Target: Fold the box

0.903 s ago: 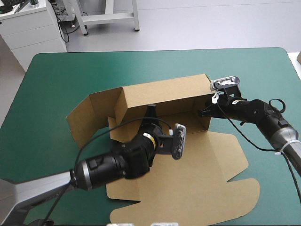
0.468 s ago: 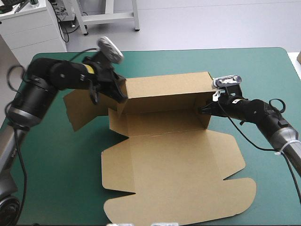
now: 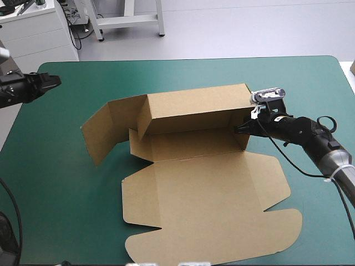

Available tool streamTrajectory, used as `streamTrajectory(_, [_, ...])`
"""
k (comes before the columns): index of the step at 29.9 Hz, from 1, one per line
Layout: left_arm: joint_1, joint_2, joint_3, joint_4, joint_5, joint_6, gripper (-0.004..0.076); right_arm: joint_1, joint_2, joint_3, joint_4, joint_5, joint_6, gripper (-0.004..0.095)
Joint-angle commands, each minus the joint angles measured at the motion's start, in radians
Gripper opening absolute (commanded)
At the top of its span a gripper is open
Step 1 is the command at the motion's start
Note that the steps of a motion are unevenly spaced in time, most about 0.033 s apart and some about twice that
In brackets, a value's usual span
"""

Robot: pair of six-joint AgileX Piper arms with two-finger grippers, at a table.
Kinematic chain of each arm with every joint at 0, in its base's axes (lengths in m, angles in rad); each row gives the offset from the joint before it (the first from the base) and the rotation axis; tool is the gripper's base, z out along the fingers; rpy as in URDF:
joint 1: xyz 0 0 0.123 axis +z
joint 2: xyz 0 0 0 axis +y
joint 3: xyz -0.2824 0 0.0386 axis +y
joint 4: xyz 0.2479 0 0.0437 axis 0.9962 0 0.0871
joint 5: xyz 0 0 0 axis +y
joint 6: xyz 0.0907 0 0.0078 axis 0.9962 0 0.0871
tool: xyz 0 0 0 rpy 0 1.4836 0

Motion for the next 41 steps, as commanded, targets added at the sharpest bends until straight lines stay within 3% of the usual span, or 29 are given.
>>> streamTrajectory(1, [0.104,-0.043,0.096,-0.208,-0.01,0.032,-0.0017,0.0,-0.03,-0.036,0.032,-0.049,0.006,-0.0022])
streamTrajectory(9, [0.193,-0.043,0.454,-0.42,-0.128,0.086,-0.0017,0.0,-0.03,-0.047,-0.03,-0.029,0.036,-0.0022])
streamTrajectory(14, [0.193,-0.043,0.577,-0.443,-0.146,0.188,-0.0017,-0.002,-0.03,-0.152,-0.219,0.076,0.239,-0.0022])
streamTrajectory(19, [0.193,-0.043,0.592,-0.439,-0.146,0.19,-0.0017,-0.002,-0.002,-0.345,-0.395,0.35,0.484,-0.0022])
streamTrajectory(27, [0.191,-0.043,0.592,-0.442,-0.146,0.19,-0.0017,-0.002,0.139,-0.606,-0.4,0.845,0.548,-0.0022])
streamTrajectory(32, [0.191,-0.043,0.592,-0.447,-0.146,0.188,-0.0017,-0.002,0.173,-0.608,-0.319,0.847,0.566,-0.0022])
streamTrajectory(41, [0.191,-0.043,0.592,-0.469,-0.146,0.186,-0.0017,-0.002,0.15,-0.499,-0.3,0.848,0.583,-0.0021])
